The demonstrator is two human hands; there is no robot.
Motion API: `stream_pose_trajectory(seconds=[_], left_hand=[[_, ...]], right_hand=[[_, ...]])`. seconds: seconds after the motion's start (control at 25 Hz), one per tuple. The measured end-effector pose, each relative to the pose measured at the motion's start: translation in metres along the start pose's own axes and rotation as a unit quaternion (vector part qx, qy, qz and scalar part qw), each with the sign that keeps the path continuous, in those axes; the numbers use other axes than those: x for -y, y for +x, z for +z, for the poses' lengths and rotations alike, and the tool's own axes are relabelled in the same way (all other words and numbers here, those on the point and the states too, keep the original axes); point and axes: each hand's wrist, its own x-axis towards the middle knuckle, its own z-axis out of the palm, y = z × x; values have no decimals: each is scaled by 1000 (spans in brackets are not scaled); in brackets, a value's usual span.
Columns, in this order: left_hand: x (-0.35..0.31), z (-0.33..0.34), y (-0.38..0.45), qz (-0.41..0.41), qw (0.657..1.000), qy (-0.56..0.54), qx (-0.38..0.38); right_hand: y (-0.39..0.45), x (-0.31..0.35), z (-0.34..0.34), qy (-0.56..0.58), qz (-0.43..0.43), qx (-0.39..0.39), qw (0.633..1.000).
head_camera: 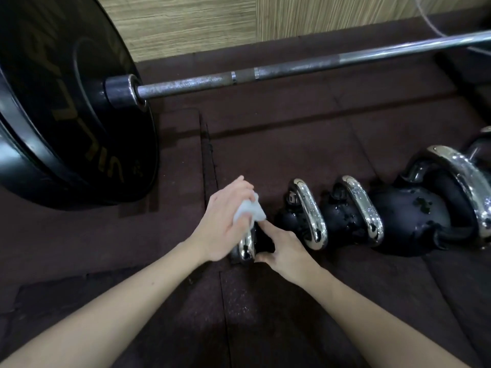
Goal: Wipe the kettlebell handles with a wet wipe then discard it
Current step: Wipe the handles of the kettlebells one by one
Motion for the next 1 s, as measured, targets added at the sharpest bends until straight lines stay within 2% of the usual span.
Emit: stream_pose_trajectory(seconds=[0.04, 0.08, 0.12, 0.16, 0.24, 0.28, 0.32, 0.36, 0.4, 0.44, 0.48, 0.56, 0.6, 0.68, 0.72, 0.76, 0.84, 0.92, 1.0], left_hand=[[2, -1, 10, -103, 991, -79, 20], [0, -3, 20, -227, 954, -192, 43], [4, -4, 27, -326, 896, -295, 61], [7, -2, 28, -373, 857, -349, 69], [2, 2, 19, -396, 839, -370, 37], [-5, 2, 14, -398, 842, -363, 14], [-12, 5, 7, -384, 853, -353, -14], [-21, 2, -4, -322, 896, -305, -24], [-26, 1, -17, -228, 948, -224, -8], [-28, 1, -33, -122, 988, -94, 27], [-28, 1, -46, -31, 997, 39, 56], [-20, 4, -66, 86, 964, 232, 95], [-14, 7, -71, 126, 942, 289, 112], [-6, 4, -71, 188, 908, 349, 136], [-2, 1, -68, 209, 902, 354, 136], [1, -2, -62, 215, 903, 349, 129], [-3, -5, -45, 176, 931, 297, 118], [-8, -7, -22, 91, 973, 197, 84], [-4, -14, 6, -22, 993, 99, 62]], right_hand=[[-1, 1, 0, -1, -3, -1, 1000], [-2, 2, 0, 4, 0, -1, 1000], [-3, 2, 1, 10, 3, 3, 1000], [-4, 1, 2, 17, 6, 7, 1000], [-5, 1, 2, 19, 7, 4, 1000], [-4, 1, 2, 20, 8, 3, 1000], [-4, 1, 2, 21, 9, 4, 1000], [-3, -1, 3, 21, 6, 3, 1000], [-1, -4, 4, 18, 0, 3, 1000], [0, -7, 5, 15, -4, 6, 1000], [1, -8, 6, 8, -4, 11, 1000], [1, -10, 7, -5, -7, 11, 1000], [0, -11, 6, -1, -5, 13, 1000], [-2, -11, 5, 16, 0, 21, 1000], [-3, -11, 5, 17, -2, 23, 1000], [-3, -11, 5, 6, -9, 20, 1000], [-2, -10, 6, -9, -26, 11, 1000], [-3, -7, 3, -18, -32, 12, 999], [-10, -4, -5, -45, -36, 40, 998]])
